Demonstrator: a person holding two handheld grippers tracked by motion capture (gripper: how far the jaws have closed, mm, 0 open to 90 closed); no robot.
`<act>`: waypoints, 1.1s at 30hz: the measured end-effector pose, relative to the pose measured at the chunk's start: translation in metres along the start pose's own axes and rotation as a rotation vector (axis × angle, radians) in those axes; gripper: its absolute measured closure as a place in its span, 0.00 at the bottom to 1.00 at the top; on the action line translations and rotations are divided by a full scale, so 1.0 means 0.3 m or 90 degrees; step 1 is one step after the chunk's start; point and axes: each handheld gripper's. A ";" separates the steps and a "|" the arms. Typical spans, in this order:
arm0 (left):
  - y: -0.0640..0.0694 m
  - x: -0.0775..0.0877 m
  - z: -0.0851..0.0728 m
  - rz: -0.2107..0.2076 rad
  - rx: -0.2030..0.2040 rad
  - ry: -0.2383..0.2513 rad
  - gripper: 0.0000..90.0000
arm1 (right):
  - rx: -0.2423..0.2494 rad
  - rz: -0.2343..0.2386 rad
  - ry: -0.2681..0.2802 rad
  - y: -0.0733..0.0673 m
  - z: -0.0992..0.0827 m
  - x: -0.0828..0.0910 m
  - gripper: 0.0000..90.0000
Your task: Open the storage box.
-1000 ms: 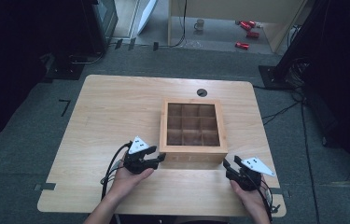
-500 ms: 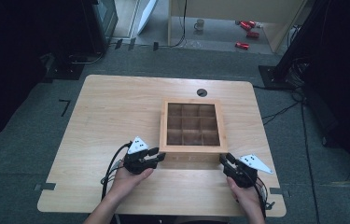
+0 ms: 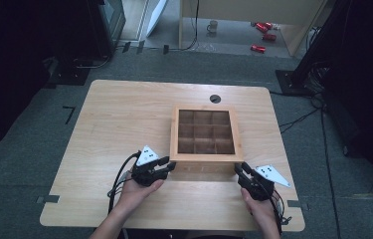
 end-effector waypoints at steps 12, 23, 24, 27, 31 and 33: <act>0.017 0.015 0.028 0.015 -0.015 -0.001 0.70 | 0.012 -0.012 0.029 -0.017 0.013 0.000 0.72; 0.013 0.029 0.041 0.010 -0.010 0.017 0.68 | 0.013 -0.024 0.038 -0.026 0.035 -0.028 0.68; 0.010 0.036 0.040 0.014 -0.012 0.021 0.66 | 0.019 -0.024 0.040 -0.030 0.044 -0.032 0.68; 0.000 0.053 0.036 0.027 -0.016 0.026 0.59 | 0.024 -0.024 0.040 -0.034 0.053 -0.036 0.68; -0.019 0.065 0.016 0.054 -0.002 0.018 0.44 | 0.023 -0.022 0.047 -0.034 0.070 -0.035 0.67; -0.026 0.065 -0.001 0.062 0.010 0.003 0.36 | 0.023 -0.024 0.052 -0.033 0.082 -0.031 0.65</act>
Point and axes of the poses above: each handheld gripper's, and its own axes: x roughly backward along the jaws, z roughly out of its top, y roughly to its right, and after that the axes turned 12 degrees about -z, right-handed
